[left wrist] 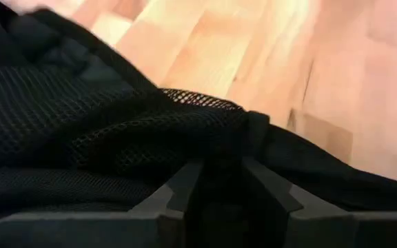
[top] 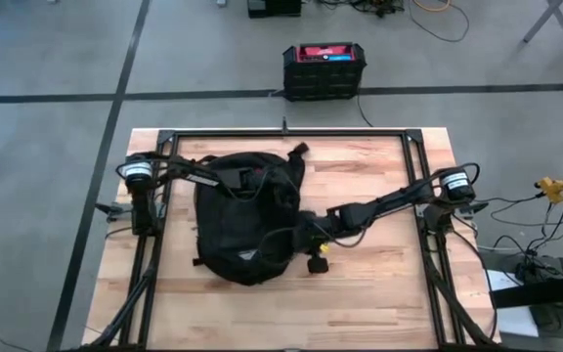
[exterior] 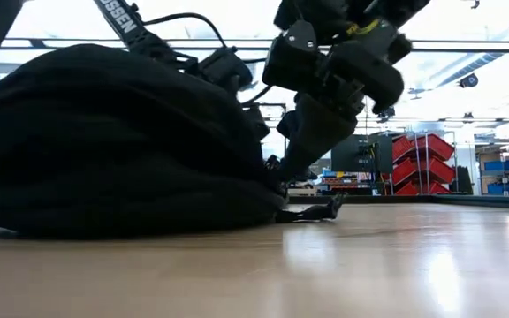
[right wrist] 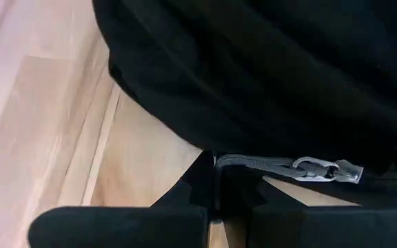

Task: Unpack backpack
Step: Close the black backpack

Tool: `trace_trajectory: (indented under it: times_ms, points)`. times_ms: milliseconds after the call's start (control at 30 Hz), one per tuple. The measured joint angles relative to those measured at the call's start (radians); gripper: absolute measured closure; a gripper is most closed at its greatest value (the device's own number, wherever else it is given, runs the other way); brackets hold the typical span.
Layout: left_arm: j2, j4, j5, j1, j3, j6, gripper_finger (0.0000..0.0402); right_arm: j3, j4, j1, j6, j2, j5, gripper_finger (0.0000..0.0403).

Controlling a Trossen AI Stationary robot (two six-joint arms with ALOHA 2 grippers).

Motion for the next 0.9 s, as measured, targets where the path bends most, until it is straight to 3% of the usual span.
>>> trace_trajectory:
  times_ms: [167,300,533,733,767,900]
  points:
    - [-0.047,-0.107,-0.007,0.02,-0.002,-0.078,0.0323,-0.006,-0.049,0.077,0.04,-0.028,0.134,0.0403]
    - [-0.104,-0.251,-0.105,0.021,-0.006,-0.114,0.0323,-0.016,-0.1,0.103,0.072,-0.077,0.194,0.0403]
    - [-0.138,-0.376,-0.162,0.028,-0.01,-0.147,0.0324,-0.068,-0.1,0.131,0.101,-0.166,0.252,0.0403]
    - [-0.144,-0.371,-0.186,0.072,-0.077,-0.231,0.0323,-0.097,-0.02,0.152,0.097,-0.243,0.267,0.0403]
    - [-0.145,-0.365,-0.19,0.078,-0.092,-0.246,0.0323,-0.098,-0.01,0.16,0.086,-0.255,0.246,0.0403]
    - [-0.15,-0.363,-0.397,0.113,-0.164,-0.324,0.0323,-0.092,0.118,0.217,0.039,-0.29,-0.01,0.0402]
